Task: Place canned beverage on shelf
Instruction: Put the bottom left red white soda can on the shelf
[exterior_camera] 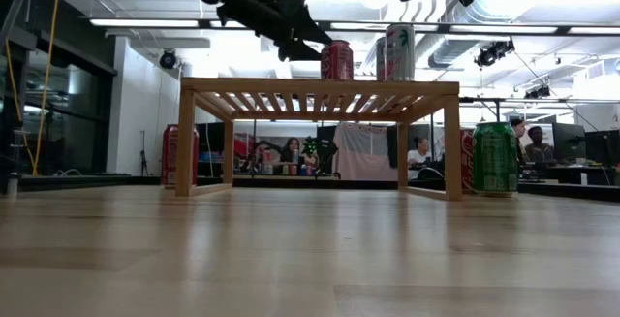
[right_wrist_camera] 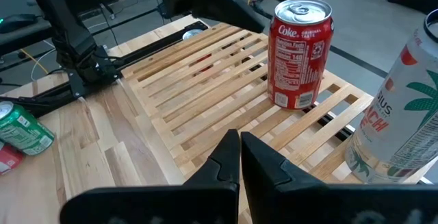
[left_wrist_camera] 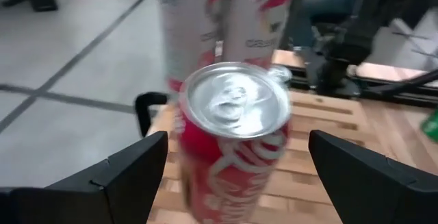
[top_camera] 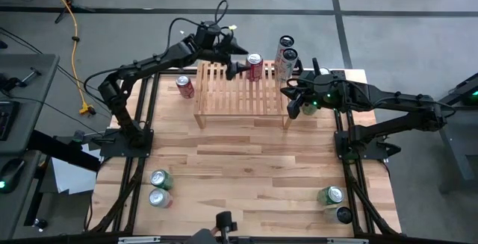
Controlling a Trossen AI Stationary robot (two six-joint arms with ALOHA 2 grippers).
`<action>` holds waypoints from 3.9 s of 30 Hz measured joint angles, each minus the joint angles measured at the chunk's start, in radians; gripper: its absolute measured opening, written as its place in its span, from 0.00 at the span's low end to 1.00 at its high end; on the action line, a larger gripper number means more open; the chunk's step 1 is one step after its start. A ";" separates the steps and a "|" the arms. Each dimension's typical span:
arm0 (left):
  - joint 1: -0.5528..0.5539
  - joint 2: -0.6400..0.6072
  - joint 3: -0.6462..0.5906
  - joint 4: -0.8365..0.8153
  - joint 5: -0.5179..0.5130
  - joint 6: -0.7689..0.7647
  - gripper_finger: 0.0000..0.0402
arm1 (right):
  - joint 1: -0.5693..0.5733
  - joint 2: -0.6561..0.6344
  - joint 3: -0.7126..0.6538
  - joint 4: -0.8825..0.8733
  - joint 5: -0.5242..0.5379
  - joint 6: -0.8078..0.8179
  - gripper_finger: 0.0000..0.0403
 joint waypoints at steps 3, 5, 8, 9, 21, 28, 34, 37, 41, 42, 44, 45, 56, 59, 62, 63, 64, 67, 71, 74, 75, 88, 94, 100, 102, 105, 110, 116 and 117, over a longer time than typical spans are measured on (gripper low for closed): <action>-0.014 0.006 0.000 0.005 0.021 0.011 0.86 | 0.000 0.000 0.000 0.000 0.000 0.000 0.00; -0.027 0.015 0.000 0.017 0.011 0.036 0.86 | 0.000 0.000 0.000 0.000 0.000 0.000 0.00; -0.044 0.044 0.000 0.069 0.011 0.047 0.86 | 0.000 0.000 0.000 0.000 0.000 0.000 0.00; -0.048 0.055 0.000 0.091 0.009 0.048 0.86 | 0.000 0.000 0.000 0.001 0.000 0.001 0.00; -0.080 0.097 0.000 0.157 -0.043 0.030 0.86 | 0.000 0.000 0.000 0.001 0.012 0.000 0.00; -0.092 0.097 0.000 0.156 -0.078 0.020 0.78 | 0.000 0.000 0.000 0.002 0.015 0.000 0.00; -0.096 0.094 0.001 0.161 -0.138 0.002 0.68 | 0.000 0.000 0.000 0.003 0.015 0.002 0.00; -0.096 0.093 0.001 0.162 -0.167 0.002 0.68 | 0.000 0.000 0.000 0.006 0.016 0.003 0.00; -0.096 0.089 0.001 0.162 -0.174 -0.002 0.68 | 0.000 0.000 0.000 0.011 0.016 0.002 0.00; -0.099 0.089 0.001 0.164 -0.175 -0.002 0.68 | 0.000 0.000 0.000 0.011 0.016 0.001 0.00; -0.100 0.089 0.000 0.170 -0.176 -0.002 0.69 | 0.000 0.000 0.000 0.012 0.016 0.001 0.00; -0.102 0.089 0.000 0.172 -0.177 -0.002 0.69 | 0.000 0.000 0.000 0.012 0.016 0.001 0.00; -0.107 0.089 0.000 0.196 -0.191 -0.005 0.69 | -0.001 0.000 0.000 0.010 0.058 0.003 0.00; -0.108 0.089 0.000 0.224 -0.231 -0.007 0.69 | -0.001 0.000 0.000 0.010 0.064 0.003 0.00; -0.108 0.089 0.000 0.259 -0.233 -0.042 0.69 | -0.001 0.000 0.000 0.010 0.064 0.006 0.00; -0.109 0.089 0.000 0.275 -0.234 -0.049 0.69 | -0.001 0.000 0.000 0.010 0.064 0.007 0.00; -0.109 0.089 0.000 0.289 -0.236 -0.054 0.69 | -0.001 0.000 0.000 0.010 0.065 0.007 0.00; -0.115 0.089 0.000 0.314 -0.296 -0.058 0.69 | -0.001 0.000 0.000 0.022 0.100 0.007 0.00; -0.120 0.089 0.000 0.339 -0.315 -0.058 0.69 | -0.003 0.000 0.000 0.040 0.131 0.002 0.00; -0.126 0.100 0.000 0.347 -0.316 -0.072 0.69 | -0.010 0.000 0.000 0.045 0.138 0.004 0.00; -0.127 0.108 0.000 0.342 -0.314 -0.083 0.69 | -0.010 0.000 0.000 0.045 0.138 0.006 0.00; -0.126 0.120 0.085 0.232 -0.252 -0.109 0.69 | -0.010 0.000 0.000 0.048 0.143 0.010 0.00; -0.118 0.120 0.092 0.194 -0.228 -0.137 0.69 | -0.010 0.000 0.000 0.054 0.146 0.011 0.00; -0.119 0.126 0.092 0.198 -0.195 -0.139 0.69 | -0.010 0.000 0.000 0.056 0.146 0.011 0.00; -0.124 0.126 0.092 0.198 -0.195 -0.118 0.69 | -0.010 0.000 0.000 0.056 0.146 0.015 0.00; -0.128 0.127 0.092 0.205 -0.198 -0.074 0.69 | -0.010 0.000 0.000 0.056 0.147 0.029 0.00; -0.132 0.149 0.092 0.228 -0.236 -0.013 0.69 | -0.010 0.000 0.000 0.056 0.147 0.028 0.00; -0.132 0.194 0.090 0.254 -0.259 -0.025 0.69 | -0.010 0.000 0.000 0.056 0.147 0.029 0.00; -0.132 0.198 0.090 0.260 -0.259 -0.029 0.69 | -0.010 0.000 0.000 0.056 0.147 0.028 0.00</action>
